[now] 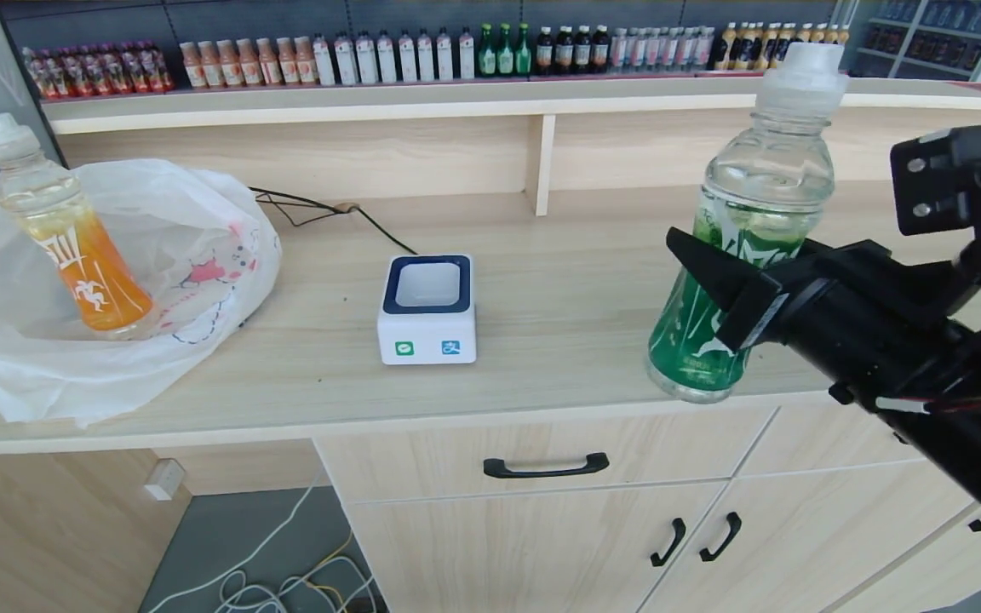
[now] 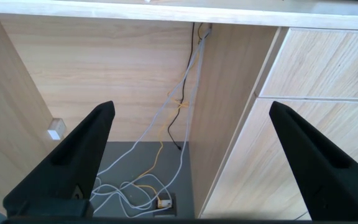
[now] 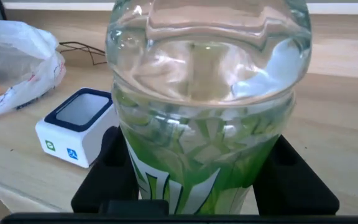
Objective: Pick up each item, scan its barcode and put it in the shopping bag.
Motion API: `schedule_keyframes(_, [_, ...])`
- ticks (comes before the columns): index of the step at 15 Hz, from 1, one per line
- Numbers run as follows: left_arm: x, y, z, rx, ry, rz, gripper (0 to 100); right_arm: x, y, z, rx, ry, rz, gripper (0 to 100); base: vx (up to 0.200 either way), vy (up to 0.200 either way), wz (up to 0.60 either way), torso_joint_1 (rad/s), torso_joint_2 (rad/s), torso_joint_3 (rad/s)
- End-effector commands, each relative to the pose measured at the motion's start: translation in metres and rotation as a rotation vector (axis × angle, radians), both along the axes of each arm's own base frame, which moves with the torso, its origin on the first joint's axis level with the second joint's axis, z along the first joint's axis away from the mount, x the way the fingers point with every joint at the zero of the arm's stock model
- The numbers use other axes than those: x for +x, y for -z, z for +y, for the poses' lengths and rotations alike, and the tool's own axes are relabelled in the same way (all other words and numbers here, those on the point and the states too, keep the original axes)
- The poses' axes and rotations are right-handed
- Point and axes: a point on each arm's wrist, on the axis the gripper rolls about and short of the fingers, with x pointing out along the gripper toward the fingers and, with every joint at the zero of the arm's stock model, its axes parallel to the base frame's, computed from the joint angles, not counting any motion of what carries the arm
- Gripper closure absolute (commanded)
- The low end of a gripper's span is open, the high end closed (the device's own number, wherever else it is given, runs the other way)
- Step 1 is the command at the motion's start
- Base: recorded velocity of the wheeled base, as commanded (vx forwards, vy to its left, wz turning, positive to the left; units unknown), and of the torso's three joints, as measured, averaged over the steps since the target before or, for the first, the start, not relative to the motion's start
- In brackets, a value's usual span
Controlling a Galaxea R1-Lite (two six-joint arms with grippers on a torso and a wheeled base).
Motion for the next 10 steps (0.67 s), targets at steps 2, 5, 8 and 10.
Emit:
schedule_keyframes(2, [0.0,0.0,0.0,0.0,0.0,0.0,0,-0.036,0.012,-0.011,0.024,-0.055,-0.035,100,0.0,0.0,0.0,0.0,0.0,0.0])
schedule_keyframes(5, [0.0,0.0,0.0,0.0,0.0,0.0,0,-0.05,0.03,-0.015,-0.013,-0.077,-0.043,100,0.0,0.0,0.0,0.0,0.0,0.0])
schedule_keyframes(8, [0.0,0.0,0.0,0.0,0.0,0.0,0,-0.065,0.041,-0.018,-0.06,-0.105,-0.053,100,0.0,0.0,0.0,0.0,0.0,0.0])
schedule_keyframes(10, [0.0,0.0,0.0,0.0,0.0,0.0,0,-0.08,0.048,-0.016,-0.127,-0.161,-0.067,100,0.0,0.0,0.0,0.0,0.0,0.0])
